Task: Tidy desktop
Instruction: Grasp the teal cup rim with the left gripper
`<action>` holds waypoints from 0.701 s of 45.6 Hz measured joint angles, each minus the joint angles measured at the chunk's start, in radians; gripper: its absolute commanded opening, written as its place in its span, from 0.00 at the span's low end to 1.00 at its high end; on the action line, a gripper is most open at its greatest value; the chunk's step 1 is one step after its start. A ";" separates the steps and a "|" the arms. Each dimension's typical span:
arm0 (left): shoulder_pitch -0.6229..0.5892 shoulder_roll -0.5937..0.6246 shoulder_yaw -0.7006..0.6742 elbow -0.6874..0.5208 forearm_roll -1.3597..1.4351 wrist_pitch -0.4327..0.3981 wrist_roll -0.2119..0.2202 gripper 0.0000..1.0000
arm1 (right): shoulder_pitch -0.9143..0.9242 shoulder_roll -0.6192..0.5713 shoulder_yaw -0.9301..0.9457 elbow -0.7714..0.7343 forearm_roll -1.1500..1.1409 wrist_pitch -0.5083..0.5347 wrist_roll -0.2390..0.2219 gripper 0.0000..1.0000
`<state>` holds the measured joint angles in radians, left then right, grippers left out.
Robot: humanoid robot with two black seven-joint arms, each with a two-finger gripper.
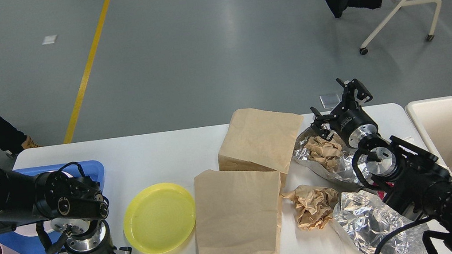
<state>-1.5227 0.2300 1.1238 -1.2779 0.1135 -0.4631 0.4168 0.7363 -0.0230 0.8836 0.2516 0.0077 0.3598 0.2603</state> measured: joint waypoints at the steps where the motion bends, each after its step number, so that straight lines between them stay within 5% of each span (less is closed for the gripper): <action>1: 0.000 0.000 -0.001 0.000 0.000 0.000 0.000 0.00 | 0.000 0.000 0.000 0.000 0.000 0.000 0.000 1.00; 32: -0.026 0.040 -0.022 0.000 0.001 -0.001 0.000 0.00 | 0.000 0.000 0.000 0.000 0.000 0.000 0.000 1.00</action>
<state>-1.5491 0.2698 1.1014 -1.2777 0.1150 -0.4638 0.4173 0.7363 -0.0230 0.8836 0.2516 0.0077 0.3602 0.2602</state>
